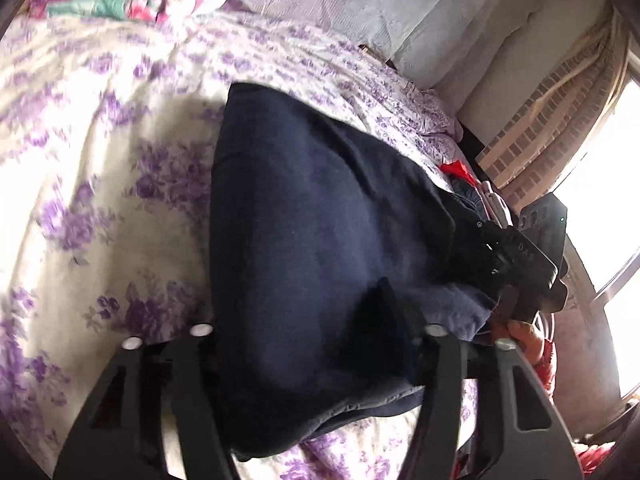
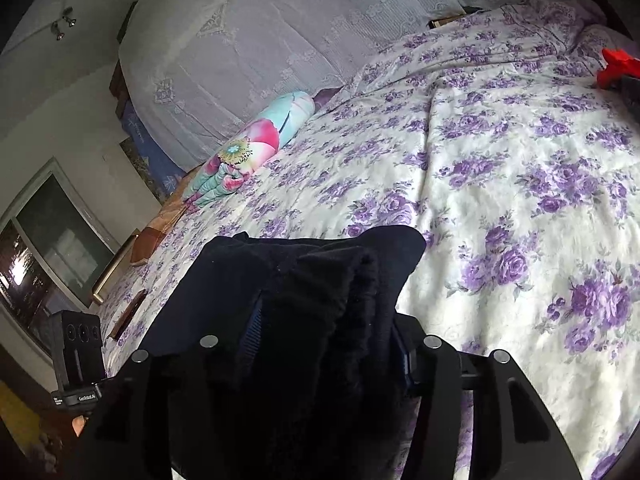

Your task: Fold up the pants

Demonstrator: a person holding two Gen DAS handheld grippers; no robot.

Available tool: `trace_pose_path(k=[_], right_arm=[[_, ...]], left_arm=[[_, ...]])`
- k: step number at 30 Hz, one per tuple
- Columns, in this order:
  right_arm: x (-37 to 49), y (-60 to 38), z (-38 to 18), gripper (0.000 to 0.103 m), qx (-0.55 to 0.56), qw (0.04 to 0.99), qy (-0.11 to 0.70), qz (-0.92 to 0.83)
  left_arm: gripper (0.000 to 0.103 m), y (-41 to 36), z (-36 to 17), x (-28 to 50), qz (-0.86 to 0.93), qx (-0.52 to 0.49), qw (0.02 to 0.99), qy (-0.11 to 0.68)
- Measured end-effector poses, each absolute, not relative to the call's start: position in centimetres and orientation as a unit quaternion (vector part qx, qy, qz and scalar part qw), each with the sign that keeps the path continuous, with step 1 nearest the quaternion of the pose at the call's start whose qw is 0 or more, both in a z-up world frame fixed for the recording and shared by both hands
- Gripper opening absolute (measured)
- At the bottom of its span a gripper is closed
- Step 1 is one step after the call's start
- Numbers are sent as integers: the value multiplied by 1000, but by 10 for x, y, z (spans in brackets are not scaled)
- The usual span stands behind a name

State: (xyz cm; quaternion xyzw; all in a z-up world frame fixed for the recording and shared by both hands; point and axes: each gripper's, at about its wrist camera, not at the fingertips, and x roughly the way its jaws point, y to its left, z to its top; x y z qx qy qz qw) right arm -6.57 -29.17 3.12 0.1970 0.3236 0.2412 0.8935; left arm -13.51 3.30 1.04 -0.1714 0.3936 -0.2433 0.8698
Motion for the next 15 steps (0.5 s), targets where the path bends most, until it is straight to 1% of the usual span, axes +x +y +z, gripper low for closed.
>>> trace_pose_path(k=[2,5,9,12,15], right_arm=[[-73,-288,39,49,183,902,307,244],[-77,-284,57,46,178,904,295,252],[-64,-274,89,46,141,915,281,252],[-35,-273,110,46,133,921,272,245],[3,-276,125,46,133,929,258,230]], left_arm=[[35,29,22,-140,-233,-142,884,379],[32,25,43,-138,-242,-129,890,364],[31,10,76,-120,-249,-96,901,342],[31,6,92,-86,-240,-71,912,325],[31,12,103,-36,-236,-75,916,316]])
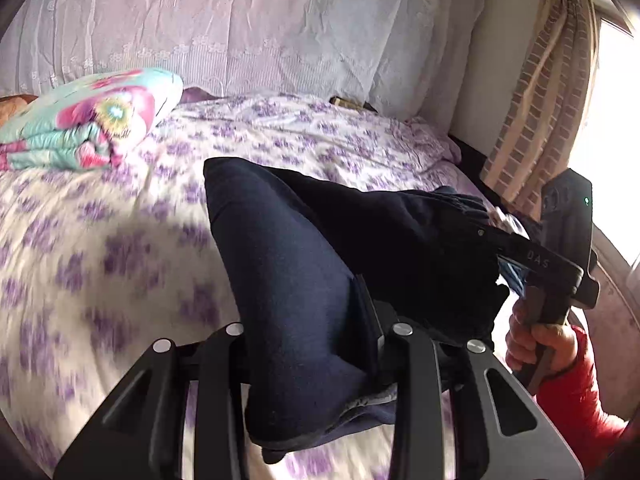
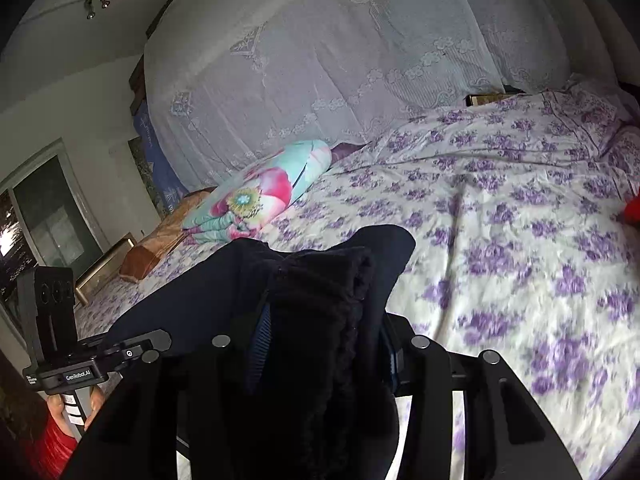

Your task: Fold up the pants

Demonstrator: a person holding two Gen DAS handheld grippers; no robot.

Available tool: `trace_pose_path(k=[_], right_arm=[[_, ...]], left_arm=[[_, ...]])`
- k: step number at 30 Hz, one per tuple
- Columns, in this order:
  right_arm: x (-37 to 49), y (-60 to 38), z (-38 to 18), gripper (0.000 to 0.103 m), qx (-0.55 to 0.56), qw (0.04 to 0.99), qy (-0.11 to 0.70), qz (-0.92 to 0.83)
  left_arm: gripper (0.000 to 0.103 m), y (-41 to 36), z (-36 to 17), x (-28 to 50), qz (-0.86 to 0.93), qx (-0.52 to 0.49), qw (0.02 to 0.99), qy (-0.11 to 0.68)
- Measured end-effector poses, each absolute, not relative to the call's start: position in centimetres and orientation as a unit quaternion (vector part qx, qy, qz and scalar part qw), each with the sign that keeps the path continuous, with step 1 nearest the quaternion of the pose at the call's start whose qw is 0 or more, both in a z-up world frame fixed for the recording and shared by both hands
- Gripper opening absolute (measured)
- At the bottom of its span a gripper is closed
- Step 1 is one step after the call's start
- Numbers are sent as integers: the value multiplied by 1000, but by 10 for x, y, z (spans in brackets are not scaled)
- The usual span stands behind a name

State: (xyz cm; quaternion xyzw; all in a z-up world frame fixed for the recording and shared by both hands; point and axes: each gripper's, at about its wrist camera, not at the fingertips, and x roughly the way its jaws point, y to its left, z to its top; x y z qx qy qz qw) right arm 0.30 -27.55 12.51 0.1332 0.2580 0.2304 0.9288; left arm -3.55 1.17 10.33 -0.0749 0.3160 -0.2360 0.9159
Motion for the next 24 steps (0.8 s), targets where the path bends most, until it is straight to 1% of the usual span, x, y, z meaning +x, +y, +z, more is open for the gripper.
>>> trace_pose_path(k=[4,8,12,16,19,20,21,22,23,24], right_arm=[[73,-280,140,45,132,940,238,208],[152,-283,147,45,143,947,220,186],[231,-285,148,45,147,955,196,169],[300,-287,135,45,153,959,182,154],[352,-289,111,46,151,959,200,133],[371,-290,102,47,149,957,215,124],[387,-290,92,50,150,954,233,112],[405,-291,79,55,146,948,266,97],[418,-292,68,57,141,940,298,84],[426,-296,61,63,146,933,322,71]], left_arm=[[31,15,114,44,-220,-55,925,303],[31,-10,127,113,-198,-30,937,286],[31,-25,127,181,-174,-26,945,274],[32,-35,113,255,-147,-25,951,271],[35,-40,86,296,-119,-30,952,279],[38,-41,70,312,-105,-37,950,291],[44,-42,56,323,-94,-43,947,304],[49,-42,33,342,-69,-47,934,349],[57,-41,22,357,-58,-51,914,397],[73,-33,21,361,-64,-75,910,404]])
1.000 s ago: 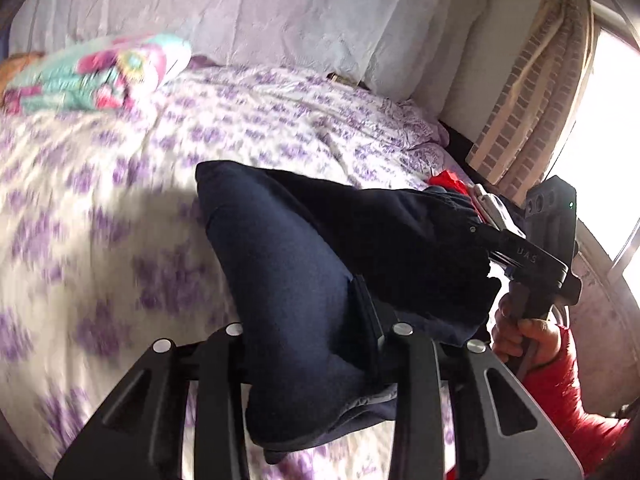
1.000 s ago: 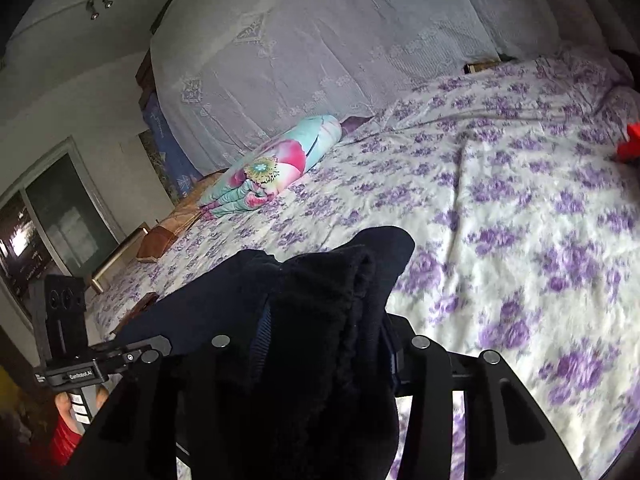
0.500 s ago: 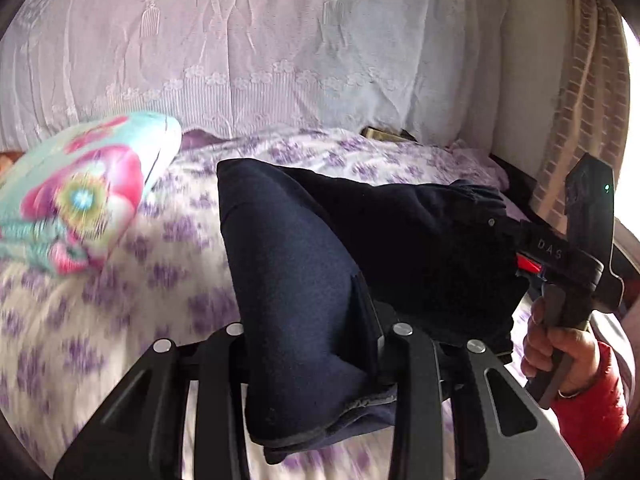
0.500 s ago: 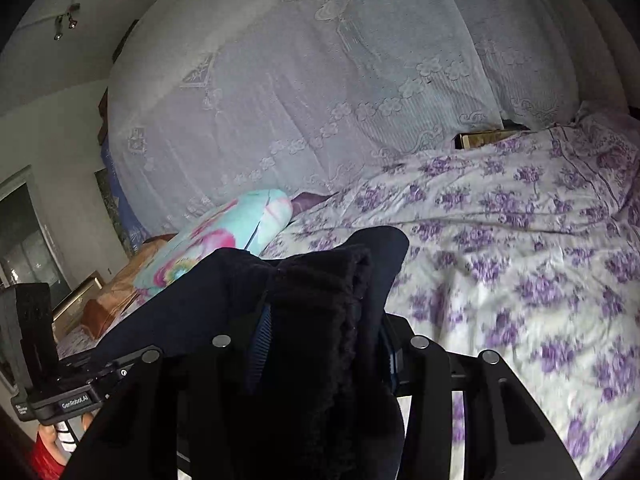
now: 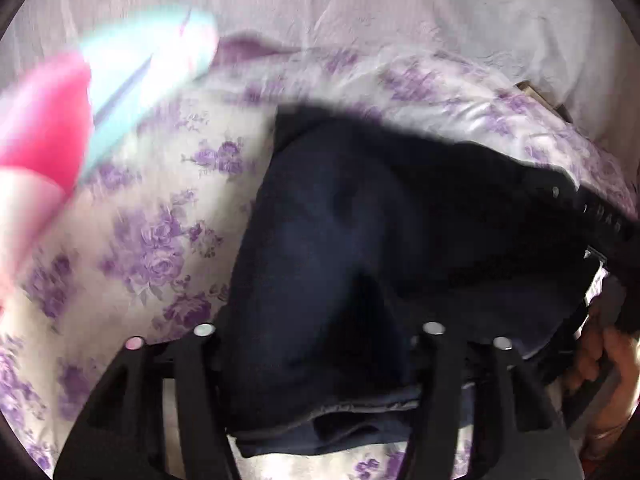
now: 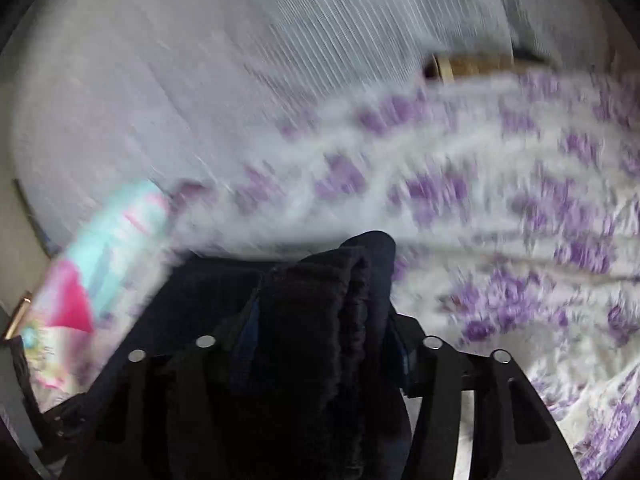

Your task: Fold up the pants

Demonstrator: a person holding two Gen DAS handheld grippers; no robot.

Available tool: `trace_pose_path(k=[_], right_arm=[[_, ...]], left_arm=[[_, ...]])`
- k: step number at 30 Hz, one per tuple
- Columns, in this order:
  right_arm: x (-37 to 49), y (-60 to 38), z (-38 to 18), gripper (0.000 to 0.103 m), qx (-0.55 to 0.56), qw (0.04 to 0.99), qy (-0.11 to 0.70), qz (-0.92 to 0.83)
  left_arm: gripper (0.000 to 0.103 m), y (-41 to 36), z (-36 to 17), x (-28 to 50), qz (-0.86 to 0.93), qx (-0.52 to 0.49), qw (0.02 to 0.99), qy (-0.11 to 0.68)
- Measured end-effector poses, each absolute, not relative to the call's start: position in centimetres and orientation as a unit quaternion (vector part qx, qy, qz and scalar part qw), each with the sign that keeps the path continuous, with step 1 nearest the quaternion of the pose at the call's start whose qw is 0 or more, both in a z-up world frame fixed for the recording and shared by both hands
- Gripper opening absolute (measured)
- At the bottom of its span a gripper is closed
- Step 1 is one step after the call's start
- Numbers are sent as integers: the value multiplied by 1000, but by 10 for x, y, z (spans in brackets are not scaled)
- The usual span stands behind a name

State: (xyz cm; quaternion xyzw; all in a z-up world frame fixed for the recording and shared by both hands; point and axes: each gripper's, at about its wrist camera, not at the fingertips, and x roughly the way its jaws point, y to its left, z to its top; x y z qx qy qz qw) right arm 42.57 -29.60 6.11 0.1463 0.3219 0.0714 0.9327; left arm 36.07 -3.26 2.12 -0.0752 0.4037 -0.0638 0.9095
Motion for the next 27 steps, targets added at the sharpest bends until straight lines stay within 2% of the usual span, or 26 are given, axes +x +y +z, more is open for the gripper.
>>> trace_pose_path(k=[2,5,7,10,11,13,18,20,23,27], right_arm=[[420,-311,66,68,188,929,312,64],[386,-315,95,70,159,955,252,1],[365,-308,105,81,106,967,229,-32],[374,-290,82,94,8,953,299,-56],[379,-286,63,94,-15,940,337,-59],[369,-295,59,94,12,942,330,-63],[292,-306,92,100,81,975,197,-58],[274,-288,83,100,36,977,201,-69],[264,-260,72,99,-35,962,258,-78],[215,-241,75,99,-69,963,232,-120]], left_arm=[[98,-10,23,355,-38,-113,908,401],[98,10,22,347,-47,-143,903,402],[98,16,27,335,-28,-127,913,388],[98,11,26,331,-14,-79,917,391],[98,9,24,330,-14,-71,916,396],[98,13,23,319,-21,-74,915,396],[98,21,38,269,2,-75,932,354],[98,11,48,239,0,-43,947,319],[98,-11,55,202,0,15,958,285],[98,-37,54,156,-17,67,960,271]])
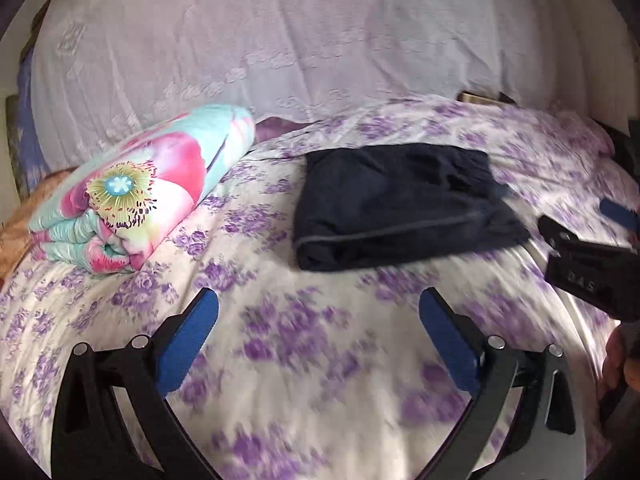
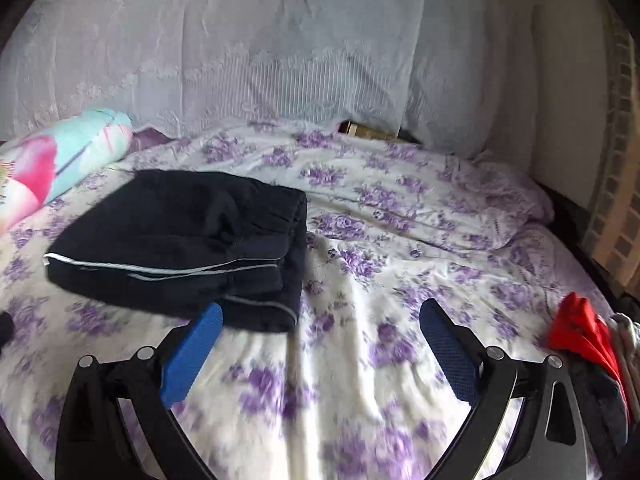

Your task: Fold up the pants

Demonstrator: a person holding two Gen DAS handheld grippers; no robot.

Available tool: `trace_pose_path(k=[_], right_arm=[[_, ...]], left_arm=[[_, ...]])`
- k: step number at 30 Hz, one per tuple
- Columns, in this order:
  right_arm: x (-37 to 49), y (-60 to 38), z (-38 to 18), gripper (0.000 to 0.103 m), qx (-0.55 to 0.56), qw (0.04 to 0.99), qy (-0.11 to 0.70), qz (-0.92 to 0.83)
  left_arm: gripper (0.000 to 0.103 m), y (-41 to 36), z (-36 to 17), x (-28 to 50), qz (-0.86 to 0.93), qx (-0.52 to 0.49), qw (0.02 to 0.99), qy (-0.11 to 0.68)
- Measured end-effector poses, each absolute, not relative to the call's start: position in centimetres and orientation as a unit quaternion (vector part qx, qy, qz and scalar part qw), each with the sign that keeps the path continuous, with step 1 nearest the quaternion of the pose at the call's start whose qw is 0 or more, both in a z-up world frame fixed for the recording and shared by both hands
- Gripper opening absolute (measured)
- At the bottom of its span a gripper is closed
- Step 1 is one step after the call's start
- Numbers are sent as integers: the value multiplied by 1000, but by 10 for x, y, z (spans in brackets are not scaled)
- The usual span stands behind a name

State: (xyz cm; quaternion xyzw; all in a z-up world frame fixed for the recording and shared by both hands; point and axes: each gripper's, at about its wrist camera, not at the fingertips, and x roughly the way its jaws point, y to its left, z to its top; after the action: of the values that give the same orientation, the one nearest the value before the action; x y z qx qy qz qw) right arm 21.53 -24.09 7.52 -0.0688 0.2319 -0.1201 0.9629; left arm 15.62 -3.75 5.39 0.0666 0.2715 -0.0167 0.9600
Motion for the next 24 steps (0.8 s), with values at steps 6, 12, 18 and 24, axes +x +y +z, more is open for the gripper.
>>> trace_pose_path(k=[6,12,18,24], right_arm=[[152,-248,77,99,6,969,237,-66],[124,-255,86,99,52,981,170,-75],[153,-248,80,99,56,977,204,-39],[185,-249,74,99,88,969,230,-12]], left_arm=[[98,-56,62,107,-12,78,964,253],[98,-55,69,98,7,54,968,243],[98,-55,64,128,18,67,970,233],[98,-50,60,158,8,47,967,252]])
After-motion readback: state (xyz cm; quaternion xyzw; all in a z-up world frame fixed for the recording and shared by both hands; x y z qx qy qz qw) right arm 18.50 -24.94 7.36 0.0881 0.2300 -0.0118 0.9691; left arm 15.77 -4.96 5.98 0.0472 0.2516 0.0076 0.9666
